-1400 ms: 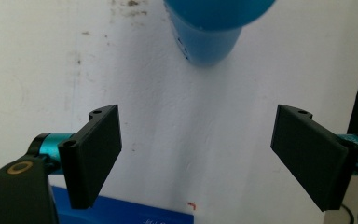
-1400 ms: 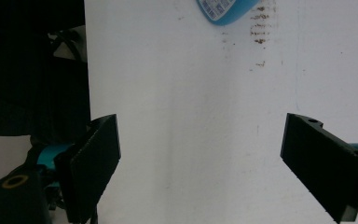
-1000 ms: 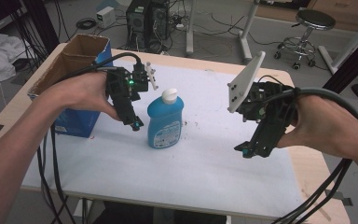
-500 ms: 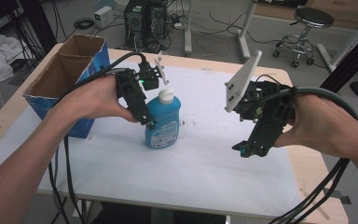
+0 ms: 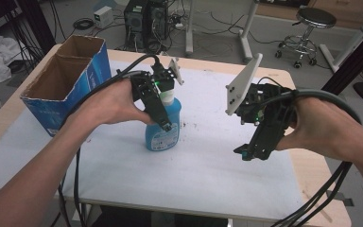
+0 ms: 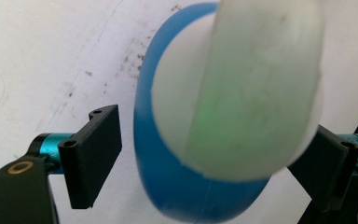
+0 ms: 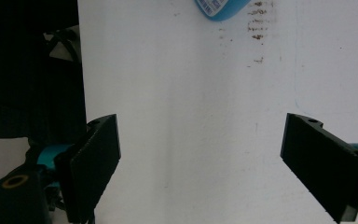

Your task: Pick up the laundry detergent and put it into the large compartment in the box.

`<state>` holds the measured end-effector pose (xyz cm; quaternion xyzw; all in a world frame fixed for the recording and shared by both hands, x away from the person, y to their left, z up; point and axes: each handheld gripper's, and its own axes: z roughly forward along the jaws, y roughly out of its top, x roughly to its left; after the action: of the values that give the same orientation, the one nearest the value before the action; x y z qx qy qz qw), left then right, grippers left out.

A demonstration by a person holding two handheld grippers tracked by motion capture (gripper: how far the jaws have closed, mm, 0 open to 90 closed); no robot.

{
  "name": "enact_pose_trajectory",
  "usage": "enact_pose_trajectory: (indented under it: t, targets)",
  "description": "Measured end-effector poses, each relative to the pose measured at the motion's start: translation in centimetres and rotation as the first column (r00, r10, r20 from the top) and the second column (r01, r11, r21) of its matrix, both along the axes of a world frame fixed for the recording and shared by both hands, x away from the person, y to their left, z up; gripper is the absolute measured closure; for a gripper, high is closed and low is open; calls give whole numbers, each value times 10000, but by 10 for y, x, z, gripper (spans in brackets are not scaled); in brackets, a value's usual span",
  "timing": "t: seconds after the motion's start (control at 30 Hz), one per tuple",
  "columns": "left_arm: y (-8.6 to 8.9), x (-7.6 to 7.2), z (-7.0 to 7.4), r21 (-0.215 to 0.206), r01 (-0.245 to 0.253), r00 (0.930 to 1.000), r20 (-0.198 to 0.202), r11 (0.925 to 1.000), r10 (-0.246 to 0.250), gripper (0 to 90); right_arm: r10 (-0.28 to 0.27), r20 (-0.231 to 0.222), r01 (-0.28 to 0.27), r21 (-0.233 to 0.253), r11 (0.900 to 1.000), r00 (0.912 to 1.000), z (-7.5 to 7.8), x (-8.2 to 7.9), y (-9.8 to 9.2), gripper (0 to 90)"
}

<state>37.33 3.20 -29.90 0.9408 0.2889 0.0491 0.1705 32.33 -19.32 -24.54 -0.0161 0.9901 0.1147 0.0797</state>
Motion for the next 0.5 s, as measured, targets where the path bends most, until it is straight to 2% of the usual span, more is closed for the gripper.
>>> enact_pose_trajectory:
  t: [0.5]
  targets:
    - [-8,2,1,3,42,10000,19,10000,-42,164,-79,-18,79,-47,10000,10000,-2,2,-2,111]
